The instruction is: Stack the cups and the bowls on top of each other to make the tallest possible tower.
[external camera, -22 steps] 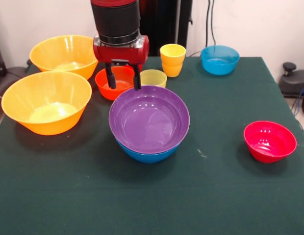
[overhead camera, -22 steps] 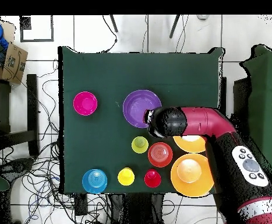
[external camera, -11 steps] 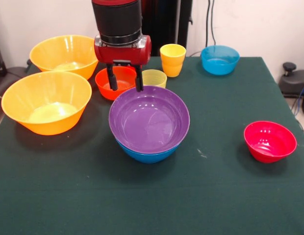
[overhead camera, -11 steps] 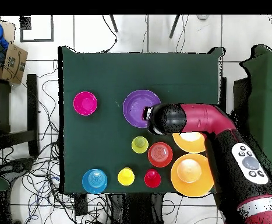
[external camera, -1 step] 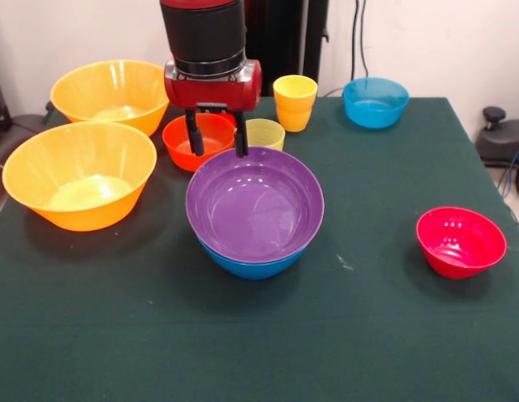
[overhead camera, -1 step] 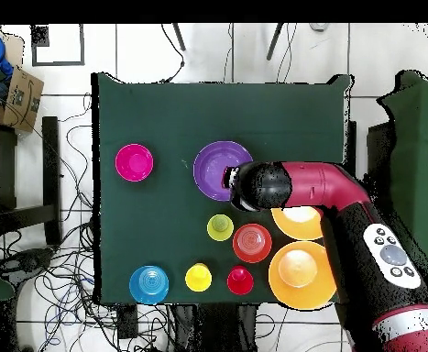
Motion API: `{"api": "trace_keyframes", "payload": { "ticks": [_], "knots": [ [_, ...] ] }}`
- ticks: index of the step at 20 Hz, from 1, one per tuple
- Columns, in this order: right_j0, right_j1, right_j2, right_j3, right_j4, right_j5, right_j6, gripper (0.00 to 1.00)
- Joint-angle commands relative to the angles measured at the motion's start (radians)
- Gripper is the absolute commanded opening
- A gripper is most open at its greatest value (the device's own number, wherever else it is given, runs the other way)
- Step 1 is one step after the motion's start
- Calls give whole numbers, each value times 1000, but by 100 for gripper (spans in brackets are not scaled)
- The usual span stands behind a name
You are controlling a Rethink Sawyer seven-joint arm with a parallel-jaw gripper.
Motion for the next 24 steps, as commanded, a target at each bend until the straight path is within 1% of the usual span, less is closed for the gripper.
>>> {"api": "trace_keyframes", "payload": {
  "ticks": [1, 7, 12, 17, 24],
  "knots": [
    [22, 31, 26, -8, -75, 0, -135, 100],
    [25, 31, 19, -4, -82, -1, -132, 100],
    [18, 40, -13, 25, -127, -53, -117, 100],
    [12, 57, -32, 45, -176, -126, -94, 100],
    [16, 82, -45, 42, -216, -162, -66, 100]
  ]
}}
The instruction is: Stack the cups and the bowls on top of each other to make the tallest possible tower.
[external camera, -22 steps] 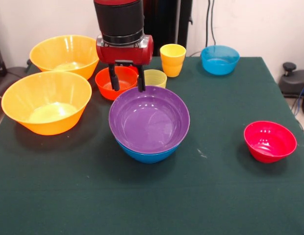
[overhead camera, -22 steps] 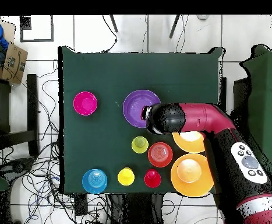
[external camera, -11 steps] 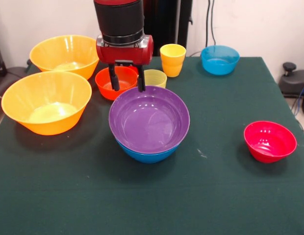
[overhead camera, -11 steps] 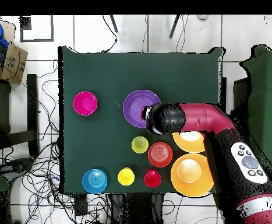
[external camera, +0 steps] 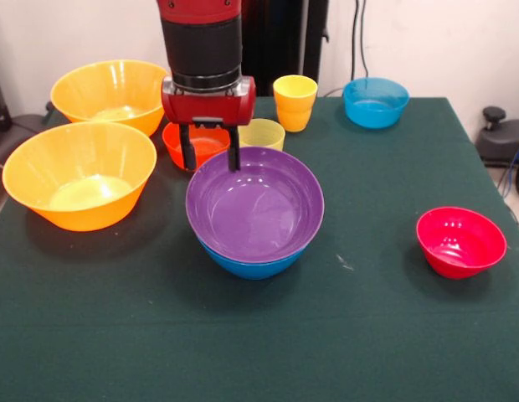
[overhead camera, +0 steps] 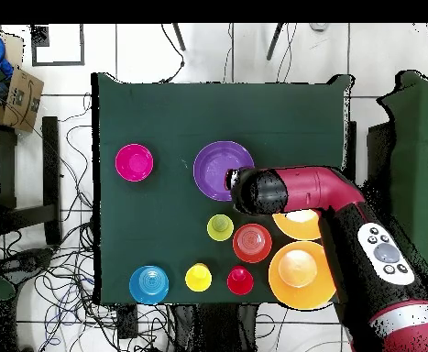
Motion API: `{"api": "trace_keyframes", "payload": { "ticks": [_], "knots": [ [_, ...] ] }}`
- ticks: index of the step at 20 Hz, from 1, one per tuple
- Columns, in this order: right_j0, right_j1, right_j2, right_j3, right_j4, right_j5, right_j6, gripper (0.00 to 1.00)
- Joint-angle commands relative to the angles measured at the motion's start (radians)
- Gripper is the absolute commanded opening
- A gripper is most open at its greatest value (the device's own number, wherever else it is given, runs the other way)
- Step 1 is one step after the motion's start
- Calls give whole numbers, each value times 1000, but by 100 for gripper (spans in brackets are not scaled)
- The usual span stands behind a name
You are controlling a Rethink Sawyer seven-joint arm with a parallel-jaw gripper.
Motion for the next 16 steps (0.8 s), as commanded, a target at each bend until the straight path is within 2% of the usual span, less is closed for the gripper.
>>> {"api": "trace_keyframes", "payload": {
  "ticks": [1, 6, 16],
  "knots": [
    [17, 60, -44, 36, -118, -74, -60, 100],
    [16, 88, -56, 35, -136, -96, -45, 100],
    [15, 52, -68, 55, -146, -81, -47, 100]
  ]
}}
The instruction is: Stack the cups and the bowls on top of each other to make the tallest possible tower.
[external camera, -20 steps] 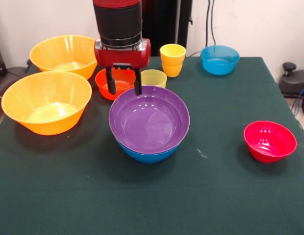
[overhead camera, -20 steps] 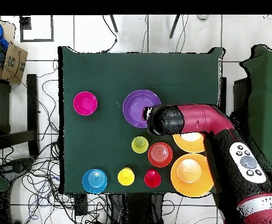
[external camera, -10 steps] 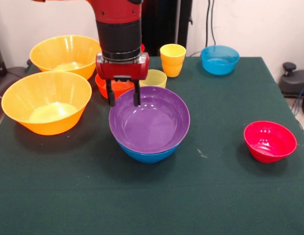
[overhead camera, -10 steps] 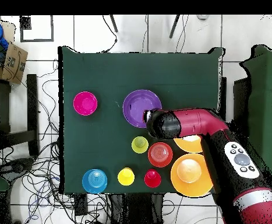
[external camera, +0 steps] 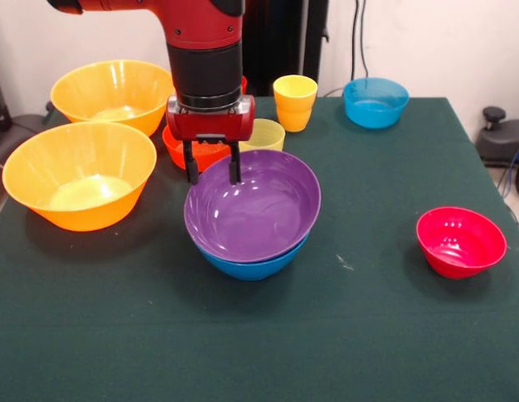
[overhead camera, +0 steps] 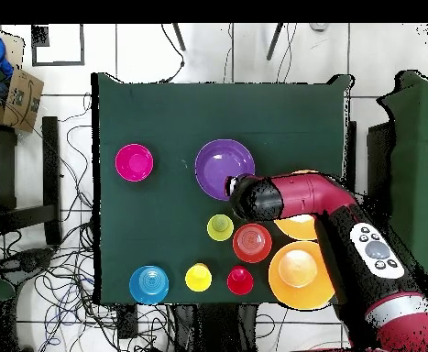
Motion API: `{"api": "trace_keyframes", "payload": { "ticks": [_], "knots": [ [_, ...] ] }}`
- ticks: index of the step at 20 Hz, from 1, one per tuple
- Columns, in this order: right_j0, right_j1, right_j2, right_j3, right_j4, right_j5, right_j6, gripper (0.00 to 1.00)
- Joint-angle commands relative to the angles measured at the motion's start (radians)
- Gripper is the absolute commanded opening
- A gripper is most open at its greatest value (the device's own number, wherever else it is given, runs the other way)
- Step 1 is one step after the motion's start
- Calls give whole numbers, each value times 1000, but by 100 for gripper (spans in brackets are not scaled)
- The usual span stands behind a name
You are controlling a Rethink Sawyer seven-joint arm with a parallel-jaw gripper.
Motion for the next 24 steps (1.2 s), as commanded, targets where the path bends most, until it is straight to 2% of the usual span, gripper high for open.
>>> {"api": "trace_keyframes", "payload": {
  "ticks": [1, 15, 19, 24],
  "knots": [
    [15, -1, -52, 45, -87, -22, -48, 100],
    [16, -11, -32, 40, -61, 17, -66, 100],
    [27, -49, -9, 47, -22, 85, -87, 100],
    [50, -67, 0, 93, 7, 84, -46, 100]
  ]
}}
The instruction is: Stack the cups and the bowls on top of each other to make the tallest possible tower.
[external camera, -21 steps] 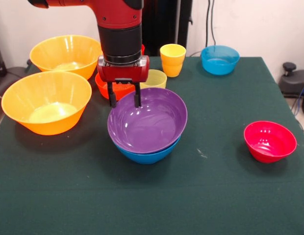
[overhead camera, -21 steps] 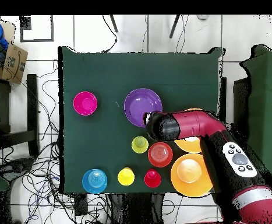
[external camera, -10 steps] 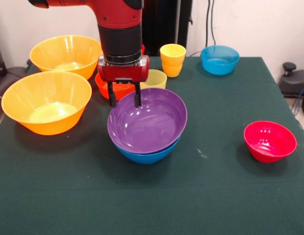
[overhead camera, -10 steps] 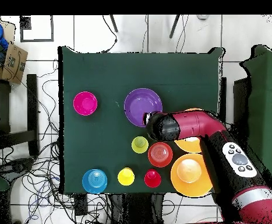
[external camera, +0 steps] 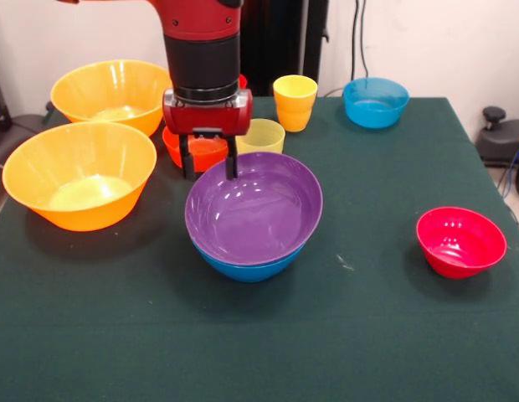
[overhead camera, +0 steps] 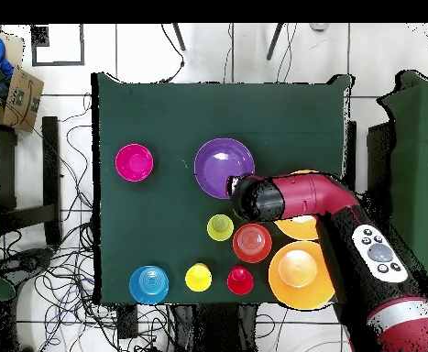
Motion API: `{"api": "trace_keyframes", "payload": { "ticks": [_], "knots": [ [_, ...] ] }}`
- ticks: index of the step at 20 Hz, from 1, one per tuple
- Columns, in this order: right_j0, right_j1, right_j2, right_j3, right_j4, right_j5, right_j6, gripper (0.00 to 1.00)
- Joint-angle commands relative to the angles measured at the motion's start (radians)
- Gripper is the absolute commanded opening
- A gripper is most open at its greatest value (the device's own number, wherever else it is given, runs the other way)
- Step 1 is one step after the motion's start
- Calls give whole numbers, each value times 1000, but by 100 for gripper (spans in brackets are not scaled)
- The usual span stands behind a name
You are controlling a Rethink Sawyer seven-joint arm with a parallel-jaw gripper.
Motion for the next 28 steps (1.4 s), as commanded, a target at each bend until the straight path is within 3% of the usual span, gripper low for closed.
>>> {"api": "trace_keyframes", "payload": {
  "ticks": [1, 9, 15, 28],
  "knots": [
    [56, -47, 0, 95, 10, 81, -34, 100],
    [128, -43, -21, 113, -7, 105, -27, 100],
    [237, -44, -121, 151, -114, -39, 79, 100],
    [220, -65, -120, 111, -54, 39, -40, 100]
  ]
}}
